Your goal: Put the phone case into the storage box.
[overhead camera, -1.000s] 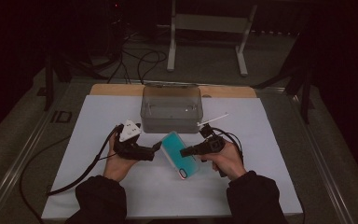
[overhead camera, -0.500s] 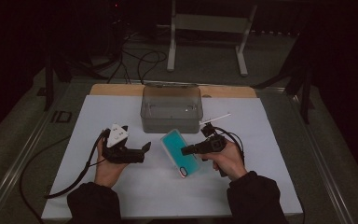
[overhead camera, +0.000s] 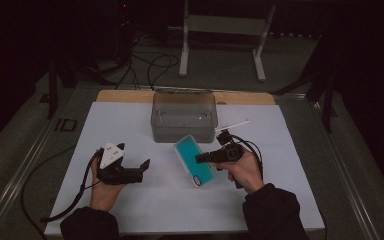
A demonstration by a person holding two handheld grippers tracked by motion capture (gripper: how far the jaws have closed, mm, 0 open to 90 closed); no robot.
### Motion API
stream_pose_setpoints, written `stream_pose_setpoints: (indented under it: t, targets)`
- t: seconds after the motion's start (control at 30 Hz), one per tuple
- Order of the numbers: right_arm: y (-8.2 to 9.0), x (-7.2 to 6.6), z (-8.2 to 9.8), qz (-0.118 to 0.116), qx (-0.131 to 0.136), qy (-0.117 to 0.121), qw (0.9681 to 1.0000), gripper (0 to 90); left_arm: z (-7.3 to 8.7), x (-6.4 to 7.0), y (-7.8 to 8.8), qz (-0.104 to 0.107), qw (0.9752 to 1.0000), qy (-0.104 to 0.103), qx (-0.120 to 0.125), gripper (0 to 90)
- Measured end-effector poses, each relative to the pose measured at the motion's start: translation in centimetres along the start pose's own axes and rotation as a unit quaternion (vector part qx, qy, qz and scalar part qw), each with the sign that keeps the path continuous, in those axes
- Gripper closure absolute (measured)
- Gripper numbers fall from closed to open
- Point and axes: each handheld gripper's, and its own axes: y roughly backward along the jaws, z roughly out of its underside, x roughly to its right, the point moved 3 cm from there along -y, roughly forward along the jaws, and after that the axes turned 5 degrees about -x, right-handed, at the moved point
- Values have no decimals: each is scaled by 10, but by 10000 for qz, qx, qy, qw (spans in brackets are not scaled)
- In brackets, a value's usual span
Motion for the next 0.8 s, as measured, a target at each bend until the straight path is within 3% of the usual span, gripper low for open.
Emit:
stream_pose_setpoints:
  t: [0.3,0.63,0.8]
  targets:
    - [3,1,-3,200,102,-24,9997,819,18,-5,10,-60,10000,5,52,3]
    - [7,1,-7,212,179,-64,9996,819,36,-10,24,-181,9995,-55,241,3]
    - [11,1,-9,232,221,-72,9995,819,45,-15,33,-236,9989,81,392,3]
